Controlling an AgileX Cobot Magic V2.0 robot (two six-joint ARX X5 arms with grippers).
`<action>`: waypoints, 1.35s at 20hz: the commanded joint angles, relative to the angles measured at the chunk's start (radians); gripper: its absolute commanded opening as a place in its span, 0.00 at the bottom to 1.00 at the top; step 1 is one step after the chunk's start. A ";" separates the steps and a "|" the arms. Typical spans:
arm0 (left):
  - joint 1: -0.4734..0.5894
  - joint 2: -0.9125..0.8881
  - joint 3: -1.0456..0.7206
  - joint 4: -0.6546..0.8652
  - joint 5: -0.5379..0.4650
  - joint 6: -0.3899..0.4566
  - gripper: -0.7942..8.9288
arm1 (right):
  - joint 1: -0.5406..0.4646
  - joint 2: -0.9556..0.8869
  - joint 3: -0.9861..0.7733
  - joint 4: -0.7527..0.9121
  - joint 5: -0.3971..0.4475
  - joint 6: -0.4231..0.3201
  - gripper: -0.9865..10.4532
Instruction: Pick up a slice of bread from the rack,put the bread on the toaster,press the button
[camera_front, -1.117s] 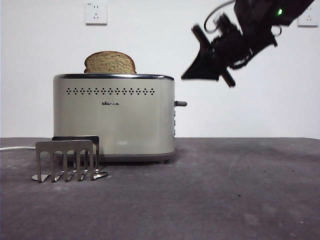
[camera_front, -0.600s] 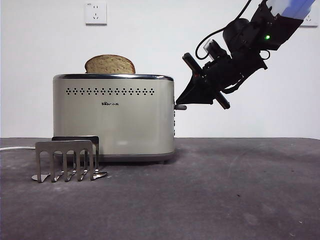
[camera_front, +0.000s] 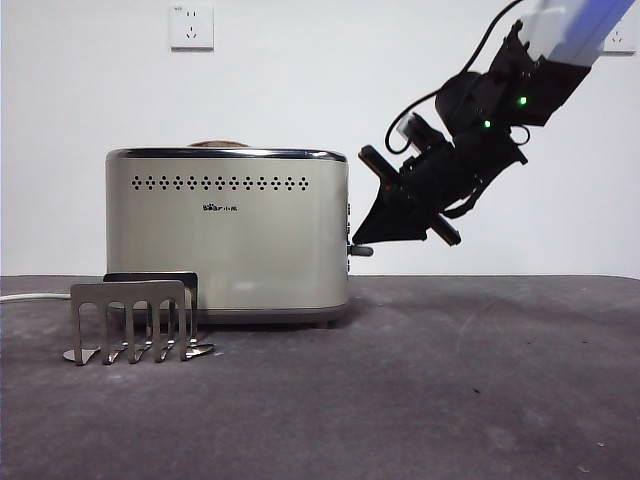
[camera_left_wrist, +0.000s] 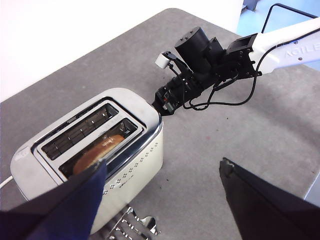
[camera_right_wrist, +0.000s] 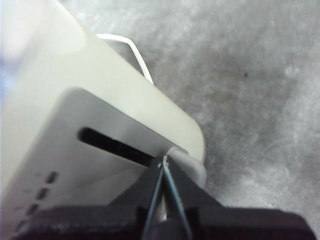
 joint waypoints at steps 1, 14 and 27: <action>0.001 -0.002 0.004 -0.008 0.002 -0.006 0.47 | 0.005 0.047 -0.026 -0.051 0.028 -0.013 0.08; 0.002 -0.002 0.004 -0.014 0.001 -0.005 0.47 | 0.005 0.047 -0.026 -0.060 0.026 -0.013 0.08; 0.002 -0.002 0.004 -0.015 0.000 -0.002 0.47 | -0.010 -0.217 -0.014 -0.051 0.024 -0.009 0.08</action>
